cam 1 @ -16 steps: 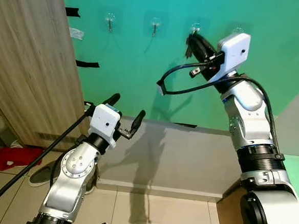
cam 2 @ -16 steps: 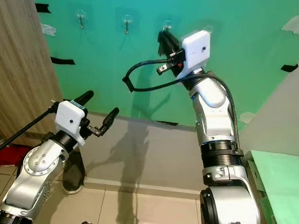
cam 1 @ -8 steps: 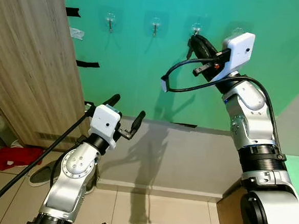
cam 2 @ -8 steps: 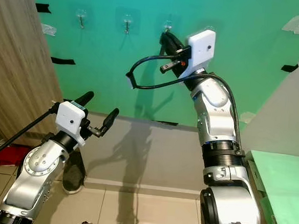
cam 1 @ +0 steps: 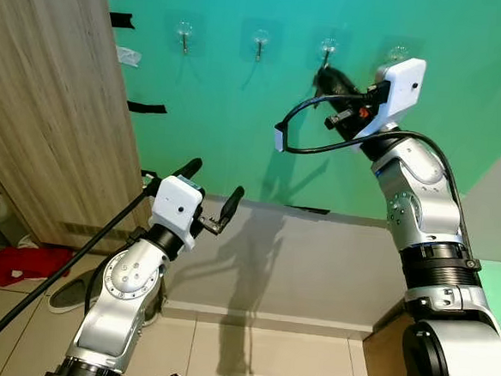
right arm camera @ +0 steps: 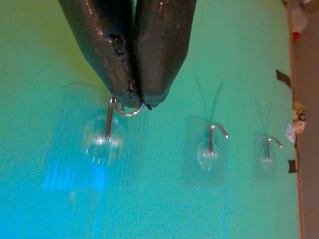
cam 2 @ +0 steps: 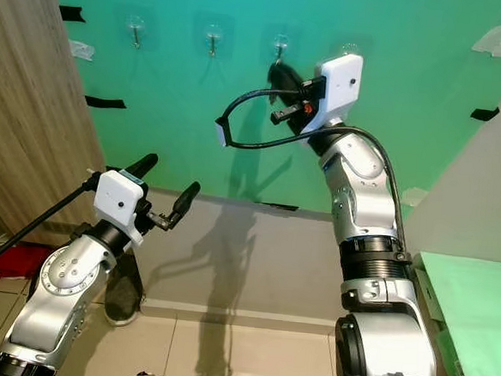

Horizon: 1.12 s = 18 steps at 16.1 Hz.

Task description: Hang keys on a hook

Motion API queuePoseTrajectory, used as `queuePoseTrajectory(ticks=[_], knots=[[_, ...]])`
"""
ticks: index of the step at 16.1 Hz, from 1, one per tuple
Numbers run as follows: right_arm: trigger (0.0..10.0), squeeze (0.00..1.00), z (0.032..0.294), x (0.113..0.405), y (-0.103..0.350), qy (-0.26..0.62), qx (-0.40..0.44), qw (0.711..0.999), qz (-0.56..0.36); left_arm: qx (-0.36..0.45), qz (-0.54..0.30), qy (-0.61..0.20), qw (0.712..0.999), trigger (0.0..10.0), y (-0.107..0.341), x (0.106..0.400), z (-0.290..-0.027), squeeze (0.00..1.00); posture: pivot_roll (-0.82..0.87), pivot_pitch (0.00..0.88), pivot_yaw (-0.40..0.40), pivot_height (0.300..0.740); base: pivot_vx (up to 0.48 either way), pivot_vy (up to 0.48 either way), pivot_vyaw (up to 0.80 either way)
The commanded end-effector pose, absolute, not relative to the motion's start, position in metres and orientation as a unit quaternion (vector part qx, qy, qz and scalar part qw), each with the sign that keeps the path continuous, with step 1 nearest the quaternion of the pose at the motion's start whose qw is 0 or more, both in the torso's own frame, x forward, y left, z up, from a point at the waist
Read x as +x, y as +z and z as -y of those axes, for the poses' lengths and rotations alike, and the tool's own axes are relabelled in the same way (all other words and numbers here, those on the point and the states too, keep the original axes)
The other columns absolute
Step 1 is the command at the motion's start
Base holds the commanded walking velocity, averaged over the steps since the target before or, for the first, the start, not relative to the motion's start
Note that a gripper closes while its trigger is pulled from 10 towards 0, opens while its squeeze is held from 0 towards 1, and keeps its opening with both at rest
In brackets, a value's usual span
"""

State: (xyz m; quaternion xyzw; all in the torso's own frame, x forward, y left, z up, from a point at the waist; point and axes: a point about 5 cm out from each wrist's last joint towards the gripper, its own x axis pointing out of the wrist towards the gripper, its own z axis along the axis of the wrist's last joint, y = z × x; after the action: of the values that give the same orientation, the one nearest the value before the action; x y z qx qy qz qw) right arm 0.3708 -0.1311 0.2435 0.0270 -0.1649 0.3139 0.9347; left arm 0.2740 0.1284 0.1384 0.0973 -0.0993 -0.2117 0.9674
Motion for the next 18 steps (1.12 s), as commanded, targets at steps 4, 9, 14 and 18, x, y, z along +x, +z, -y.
queuePoseTrajectory(ticks=[4, 9, 14, 18], knots=[[0.0, 0.00, 0.137, 0.372, 0.246, 0.310, 0.070, 0.935, 0.155, 0.107, 0.098, -0.214, 0.966, 10.0, 0.139, 0.277, -0.127, 0.00, 0.13, 0.000, -0.042, 0.740, 0.000, 0.000, 0.00], [0.0, 0.00, 0.137, 0.373, 0.236, 0.314, 0.071, 0.939, 0.123, 0.109, 0.097, -0.216, 0.965, 10.0, 0.139, 0.278, -0.127, 0.00, 0.13, 0.000, -0.041, 0.740, 0.000, 0.000, 0.00], [0.0, 0.00, 0.129, 0.365, 0.245, 0.311, -0.029, 0.933, 0.177, 0.112, 0.098, -0.218, 0.965, 10.0, 0.139, 0.278, -0.127, 0.00, 0.13, 0.000, -0.040, 0.740, 0.000, 0.000, 0.00], [0.0, 0.00, 0.119, 0.357, 0.250, 0.326, -0.106, 0.914, 0.218, 0.113, 0.099, -0.218, 0.964, 10.0, 0.140, 0.278, -0.127, 0.00, 0.13, 0.000, -0.040, 0.740, 0.000, 0.000, 0.00]])
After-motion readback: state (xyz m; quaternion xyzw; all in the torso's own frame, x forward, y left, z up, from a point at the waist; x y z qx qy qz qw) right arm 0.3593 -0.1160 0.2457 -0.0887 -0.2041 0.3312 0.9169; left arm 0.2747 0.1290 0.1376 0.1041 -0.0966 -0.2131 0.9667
